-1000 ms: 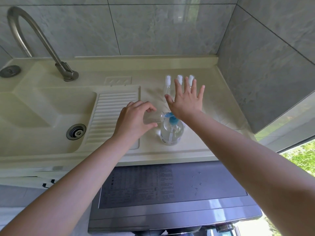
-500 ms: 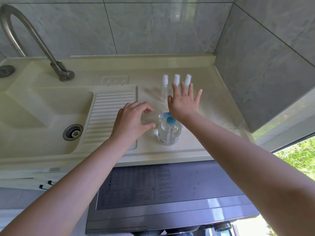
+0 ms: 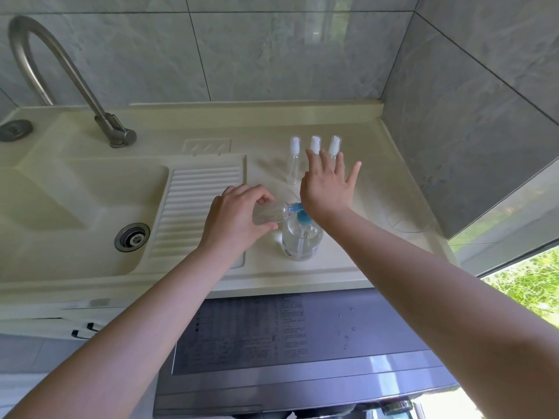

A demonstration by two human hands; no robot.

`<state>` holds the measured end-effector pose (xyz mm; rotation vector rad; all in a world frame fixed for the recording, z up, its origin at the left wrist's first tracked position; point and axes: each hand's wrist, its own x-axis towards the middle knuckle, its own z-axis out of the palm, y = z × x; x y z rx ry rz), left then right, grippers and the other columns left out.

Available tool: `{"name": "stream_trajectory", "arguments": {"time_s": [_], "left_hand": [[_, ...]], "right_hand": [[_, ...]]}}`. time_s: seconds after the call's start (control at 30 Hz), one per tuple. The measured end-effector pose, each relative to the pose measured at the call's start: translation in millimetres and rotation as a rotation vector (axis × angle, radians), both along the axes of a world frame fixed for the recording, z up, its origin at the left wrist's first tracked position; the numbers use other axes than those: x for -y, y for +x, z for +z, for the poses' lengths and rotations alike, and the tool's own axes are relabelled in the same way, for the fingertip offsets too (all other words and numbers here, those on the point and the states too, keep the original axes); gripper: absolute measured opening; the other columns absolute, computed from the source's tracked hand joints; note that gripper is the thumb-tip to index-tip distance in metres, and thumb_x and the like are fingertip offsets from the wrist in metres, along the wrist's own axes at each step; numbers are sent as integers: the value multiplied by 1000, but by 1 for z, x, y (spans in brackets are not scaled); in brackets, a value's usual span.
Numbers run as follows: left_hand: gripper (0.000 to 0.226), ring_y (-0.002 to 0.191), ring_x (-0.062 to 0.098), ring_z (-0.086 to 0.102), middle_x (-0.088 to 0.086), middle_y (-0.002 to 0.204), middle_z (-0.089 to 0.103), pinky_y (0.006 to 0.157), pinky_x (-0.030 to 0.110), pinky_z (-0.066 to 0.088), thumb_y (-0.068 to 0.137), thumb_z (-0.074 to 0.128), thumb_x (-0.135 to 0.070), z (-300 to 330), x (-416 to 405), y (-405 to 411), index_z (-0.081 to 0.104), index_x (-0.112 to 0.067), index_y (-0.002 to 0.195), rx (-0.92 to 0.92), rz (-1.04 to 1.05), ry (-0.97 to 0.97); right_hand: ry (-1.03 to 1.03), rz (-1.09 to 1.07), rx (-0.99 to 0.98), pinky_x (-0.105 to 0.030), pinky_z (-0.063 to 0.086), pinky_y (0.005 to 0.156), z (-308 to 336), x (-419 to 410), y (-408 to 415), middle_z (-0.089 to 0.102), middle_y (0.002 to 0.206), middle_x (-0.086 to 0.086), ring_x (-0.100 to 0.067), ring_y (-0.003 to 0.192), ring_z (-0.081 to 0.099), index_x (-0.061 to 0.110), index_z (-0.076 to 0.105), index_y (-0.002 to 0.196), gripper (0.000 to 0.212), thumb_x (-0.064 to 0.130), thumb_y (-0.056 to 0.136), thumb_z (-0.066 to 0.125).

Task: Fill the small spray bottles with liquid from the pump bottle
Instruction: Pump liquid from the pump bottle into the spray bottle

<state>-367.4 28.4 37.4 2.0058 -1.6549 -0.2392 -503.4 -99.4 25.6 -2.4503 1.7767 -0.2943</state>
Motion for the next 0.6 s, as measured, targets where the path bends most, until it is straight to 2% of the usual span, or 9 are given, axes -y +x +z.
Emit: {"name": "stream_trajectory", "arguments": {"time_s": [0.17, 0.37, 0.5, 0.6], "left_hand": [[41, 96, 15, 53, -18, 98, 60, 85, 38, 46, 67, 87, -36, 2, -1, 1, 65, -32, 101, 10, -10, -3], [43, 97, 15, 52, -17, 100, 62, 85, 35, 44, 67, 86, -37, 2, -1, 1, 65, -32, 103, 19, -7, 11], [44, 97, 16, 53, -15, 101, 62, 85, 36, 45, 67, 87, -37, 2, -1, 1, 65, -32, 105, 23, -11, 8], [44, 97, 16, 53, -15, 101, 62, 86, 38, 46, 67, 87, -36, 1, -2, 2, 65, -31, 105, 17, -2, -7]], "right_hand": [[29, -6, -12, -65, -8, 117, 6, 5, 1, 9, 167, -2, -33, 153, -3, 28, 6, 158, 61, 24, 103, 32], [31, -29, 7, -64, -9, 117, -3, -2, 2, 13, 166, -4, -36, 153, 1, 28, 10, 157, 61, 18, 100, 27], [5, -20, -41, -65, -9, 117, 5, 1, 3, 8, 167, -5, -36, 153, -2, 27, 3, 158, 62, 25, 103, 30], [30, -35, -42, -64, -9, 117, 7, 2, 4, 7, 167, -5, -35, 153, -3, 27, 0, 158, 65, 21, 101, 31]]}}
